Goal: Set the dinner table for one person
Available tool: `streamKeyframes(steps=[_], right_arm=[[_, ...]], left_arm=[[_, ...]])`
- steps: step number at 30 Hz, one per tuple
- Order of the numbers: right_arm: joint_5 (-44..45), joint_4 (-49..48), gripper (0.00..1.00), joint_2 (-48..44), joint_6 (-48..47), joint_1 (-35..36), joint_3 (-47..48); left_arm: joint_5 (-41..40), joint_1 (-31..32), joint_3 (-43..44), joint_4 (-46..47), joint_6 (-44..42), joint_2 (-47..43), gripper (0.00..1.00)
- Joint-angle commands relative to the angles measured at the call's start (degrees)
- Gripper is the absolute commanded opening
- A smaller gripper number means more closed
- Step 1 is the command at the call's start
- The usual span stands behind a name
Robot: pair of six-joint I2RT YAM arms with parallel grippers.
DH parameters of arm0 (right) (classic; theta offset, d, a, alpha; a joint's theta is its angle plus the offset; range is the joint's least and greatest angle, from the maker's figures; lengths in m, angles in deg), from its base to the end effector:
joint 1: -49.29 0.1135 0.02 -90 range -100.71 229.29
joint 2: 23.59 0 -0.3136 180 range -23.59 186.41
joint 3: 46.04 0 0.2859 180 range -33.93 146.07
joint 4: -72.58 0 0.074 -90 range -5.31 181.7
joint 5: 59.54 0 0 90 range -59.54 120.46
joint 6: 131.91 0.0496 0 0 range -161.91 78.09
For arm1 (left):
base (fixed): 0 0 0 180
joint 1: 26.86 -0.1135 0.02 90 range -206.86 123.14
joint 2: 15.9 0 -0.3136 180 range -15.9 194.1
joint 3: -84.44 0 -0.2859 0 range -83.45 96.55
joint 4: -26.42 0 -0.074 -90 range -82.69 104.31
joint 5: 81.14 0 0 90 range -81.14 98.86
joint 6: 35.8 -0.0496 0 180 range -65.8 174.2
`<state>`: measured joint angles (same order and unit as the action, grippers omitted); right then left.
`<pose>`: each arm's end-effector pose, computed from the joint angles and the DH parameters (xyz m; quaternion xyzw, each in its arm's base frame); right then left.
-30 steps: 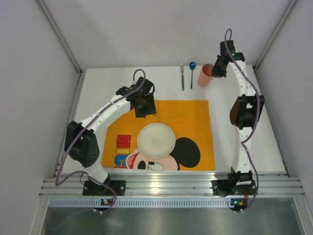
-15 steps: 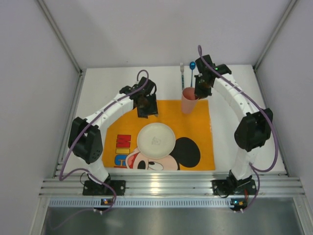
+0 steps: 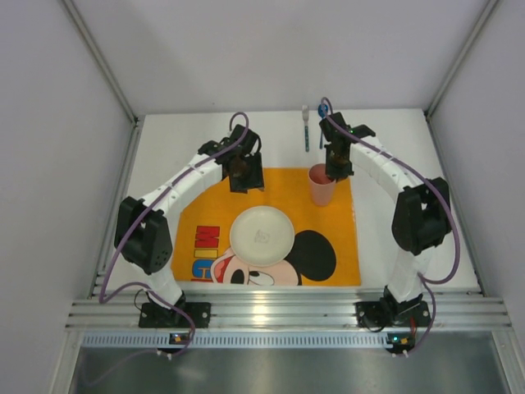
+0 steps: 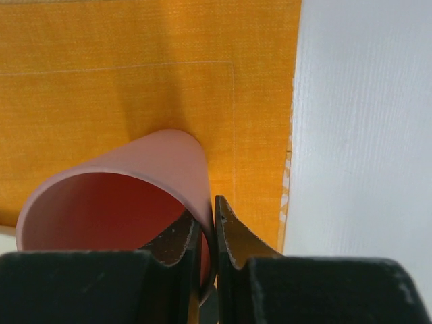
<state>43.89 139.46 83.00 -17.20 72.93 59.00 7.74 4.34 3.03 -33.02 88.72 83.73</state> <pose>0.4079 0.1660 0.2926 0.0310 0.9754 -0.0287 0.2166 0.3591 -0.2163 0.3099 -0.0305 0.9665 -0.1303 0.2191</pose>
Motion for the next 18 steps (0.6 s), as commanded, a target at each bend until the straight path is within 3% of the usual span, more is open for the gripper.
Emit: streamKeyframes(steps=[1, 4, 11, 15, 18], right_arm=[[0.11, -5.28, 0.07, -1.64, 0.43, 0.97, -2.3], [-0.25, -5.54, 0.2, -1.91, 0.43, 1.06, -2.75], [2.47, -1.42, 0.69, -2.44, -0.1, 0.97, 3.92], [3.71, 1.4, 0.83, -1.74, -1.59, 0.97, 13.57], [4.24, 1.32, 0.87, 1.06, -3.52, 0.45, 19.63]], left_arm=[[-0.81, -0.26, 1.5, -0.83, -1.12, -1.72, 0.57], [-0.63, -0.35, 1.59, -0.92, -1.12, -1.64, 0.56], [-0.19, -0.44, 1.5, -0.75, -1.65, -0.93, 0.56], [0.25, -0.61, 1.59, -0.48, -1.83, -0.14, 0.56], [0.51, -0.79, 1.5, -0.48, -2.0, 0.47, 0.56]])
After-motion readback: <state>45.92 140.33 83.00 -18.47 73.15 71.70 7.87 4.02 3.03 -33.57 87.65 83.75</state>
